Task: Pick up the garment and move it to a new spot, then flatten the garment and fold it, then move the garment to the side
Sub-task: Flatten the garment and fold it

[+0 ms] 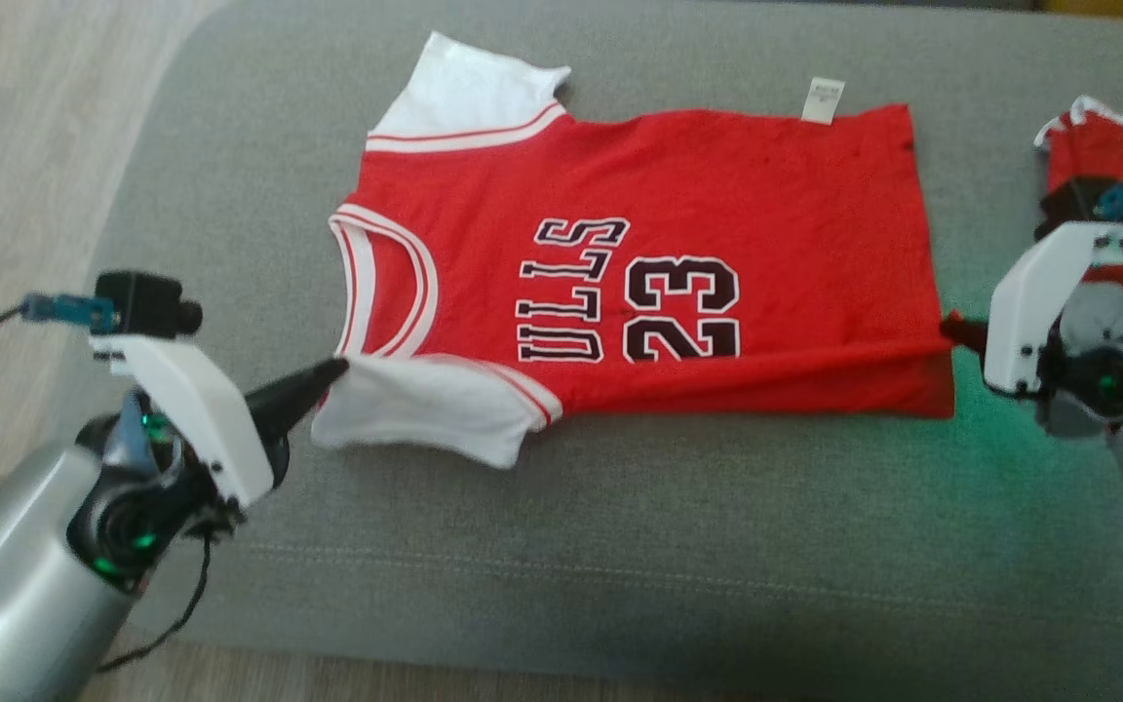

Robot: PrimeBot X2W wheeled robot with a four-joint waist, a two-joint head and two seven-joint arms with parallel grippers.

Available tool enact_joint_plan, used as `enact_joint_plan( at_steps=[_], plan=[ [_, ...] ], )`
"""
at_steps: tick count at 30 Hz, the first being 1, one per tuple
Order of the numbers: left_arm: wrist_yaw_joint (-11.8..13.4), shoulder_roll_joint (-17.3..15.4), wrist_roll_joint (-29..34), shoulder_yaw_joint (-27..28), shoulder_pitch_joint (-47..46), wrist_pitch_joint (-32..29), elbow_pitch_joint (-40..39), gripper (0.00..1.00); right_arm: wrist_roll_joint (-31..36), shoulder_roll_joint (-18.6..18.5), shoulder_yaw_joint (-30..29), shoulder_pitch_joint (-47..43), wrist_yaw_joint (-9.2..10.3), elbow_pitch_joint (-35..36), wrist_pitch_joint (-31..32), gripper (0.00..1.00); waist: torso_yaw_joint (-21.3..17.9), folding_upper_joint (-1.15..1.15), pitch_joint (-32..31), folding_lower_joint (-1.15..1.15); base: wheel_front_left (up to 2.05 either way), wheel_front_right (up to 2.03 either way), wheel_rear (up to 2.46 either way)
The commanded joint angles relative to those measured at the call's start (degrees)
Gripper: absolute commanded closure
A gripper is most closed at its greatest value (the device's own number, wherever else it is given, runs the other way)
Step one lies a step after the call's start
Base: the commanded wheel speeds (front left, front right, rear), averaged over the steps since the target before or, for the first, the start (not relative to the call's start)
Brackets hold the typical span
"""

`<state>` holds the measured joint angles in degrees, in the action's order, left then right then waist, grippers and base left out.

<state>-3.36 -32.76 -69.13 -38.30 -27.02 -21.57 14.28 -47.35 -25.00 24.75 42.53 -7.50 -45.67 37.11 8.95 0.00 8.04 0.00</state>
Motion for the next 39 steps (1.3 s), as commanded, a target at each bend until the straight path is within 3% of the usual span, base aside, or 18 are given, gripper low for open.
enact_joint_plan(
  at_steps=[1, 27, 28, 29, 30, 36, 39],
  plan=[
    [-0.26, -1.53, -0.02, 3.25, -4.38, 0.48, -0.68, 1.0, 0.34, -0.13, 0.2, 2.39, 0.01, 1.12, -0.92, 1.0, -0.01, 0.0, 1.17, 0.0, 0.0, 0.0, 0.0],
    [-2.54, 6.03, -0.83, 5.82, -15.61, 5.67, 13.91, 1.0, -1.35, 0.01, 5.14, 8.23, 0.01, -2.05, -8.95, 1.0, -0.43, 0.0, 8.02, 0.0, 0.0, 0.0, 0.0],
    [-2.38, 6.34, -0.82, 6.08, -15.93, 6.23, 14.57, 0.93, -1.52, -0.02, 5.35, 8.38, 0.01, -1.89, -9.48, 0.53, -0.46, 0.0, 8.2, 0.0, 0.0, 0.0, 0.0],
    [-1.99, 6.75, -0.79, 6.42, -16.28, 6.99, 15.34, 0.48, -1.7, -0.01, 5.49, 8.53, 0.01, -1.84, -10.1, 0.0, -0.49, 0.0, 8.37, 0.0, 0.0, 0.0, 0.0],
    [-1.62, 7.19, -0.71, 6.76, -16.68, 7.84, 16.11, 0.0, -1.96, 0.03, 5.44, 8.72, 0.01, -1.91, -10.88, 0.0, -0.51, 0.0, 8.53, 0.0, 0.0, 0.0, 0.0],
    [1.21, 11.04, -1.63, 12.5, -20.09, 18.82, 21.57, 0.0, -2.3, 0.53, 4.04, 10.2, 0.01, -3.49, -19.35, 0.0, -0.45, 0.0, 9.34, 0.0, 0.0, 0.0, 0.0],
    [1.42, 12.43, -1.31, 14.86, -21.79, 25.17, 24.33, 0.0, -1.76, 0.98, 3.64, 10.57, 0.01, -4.72, -23.8, 0.0, -0.46, 0.0, 9.57, 0.0, 0.0, 0.0, 0.0]
  ],
)
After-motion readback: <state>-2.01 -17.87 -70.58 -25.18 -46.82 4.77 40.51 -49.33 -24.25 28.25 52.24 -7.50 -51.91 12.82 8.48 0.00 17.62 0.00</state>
